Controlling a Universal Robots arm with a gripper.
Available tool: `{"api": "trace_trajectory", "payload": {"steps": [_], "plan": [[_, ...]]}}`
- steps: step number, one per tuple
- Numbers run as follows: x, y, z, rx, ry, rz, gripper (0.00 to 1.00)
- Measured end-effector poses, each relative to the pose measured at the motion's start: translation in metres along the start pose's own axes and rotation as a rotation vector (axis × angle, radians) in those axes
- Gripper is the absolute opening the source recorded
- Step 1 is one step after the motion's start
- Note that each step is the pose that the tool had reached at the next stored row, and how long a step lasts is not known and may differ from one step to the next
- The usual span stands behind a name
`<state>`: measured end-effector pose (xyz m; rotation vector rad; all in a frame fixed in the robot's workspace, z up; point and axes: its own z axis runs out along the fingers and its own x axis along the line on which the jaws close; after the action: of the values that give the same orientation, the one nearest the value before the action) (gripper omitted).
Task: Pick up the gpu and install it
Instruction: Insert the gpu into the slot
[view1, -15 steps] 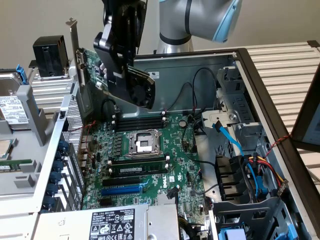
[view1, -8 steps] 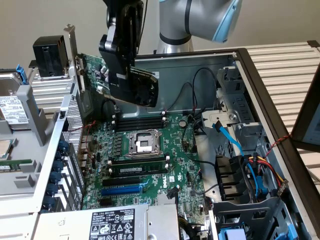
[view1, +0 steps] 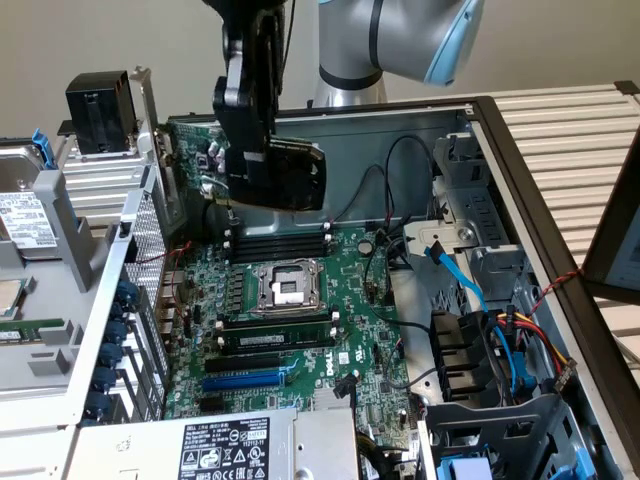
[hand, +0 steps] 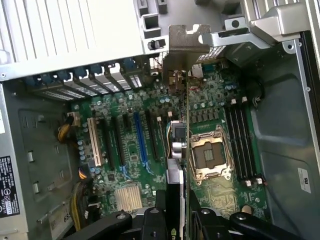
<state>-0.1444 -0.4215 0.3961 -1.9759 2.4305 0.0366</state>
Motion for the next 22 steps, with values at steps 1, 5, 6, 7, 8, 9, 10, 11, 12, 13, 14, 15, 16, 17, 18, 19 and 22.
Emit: {"api": "trace_trajectory", "payload": {"steps": [1,5,6,7,8,9,10,11,12,13,14,15,16,17,18,19,22], "plan": [[0.0,0.0,0.0005,0.0034,-0.0005,-0.018,0.27],[0.0,0.0,0.0021,0.018,-0.0017,-0.085,0.27],[0.0,0.0,0.0024,0.0225,-0.0017,-0.1,0.27],[0.0,0.0,0.0027,0.0264,-0.0016,-0.111,0.27],[0.0,-0.0001,0.0029,0.0281,-0.0013,-0.118,0.27],[0.0001,-0.0002,0.0032,0.0292,-0.0008,-0.124,0.27],[0.0001,-0.0001,0.0036,0.0298,0.0009,-0.129,0.27],[0.0002,-0.0001,0.004,0.0303,0.0033,-0.133,0.27],[0.0003,0.0,0.0046,0.0305,0.0059,-0.135,0.27],[0.0002,0.0,0.005,0.031,0.0099,-0.136,0.27],[0.0003,0.0,0.0051,0.0313,0.0122,-0.136,0.27],[0.0003,0.0,0.0051,0.0313,0.0127,-0.136,0.27],[0.0003,0.0,0.0051,0.0314,0.0131,-0.136,0.27],[0.0003,0.0,0.0051,0.0314,0.0134,-0.136,0.27],[0.0003,0.0,0.0051,0.0314,0.0135,-0.136,0.27],[0.0002,0.0,0.0051,0.0315,0.0139,-0.136,0.27],[0.0002,0.0,0.0051,0.0315,0.0143,-0.136,0.27]]}}
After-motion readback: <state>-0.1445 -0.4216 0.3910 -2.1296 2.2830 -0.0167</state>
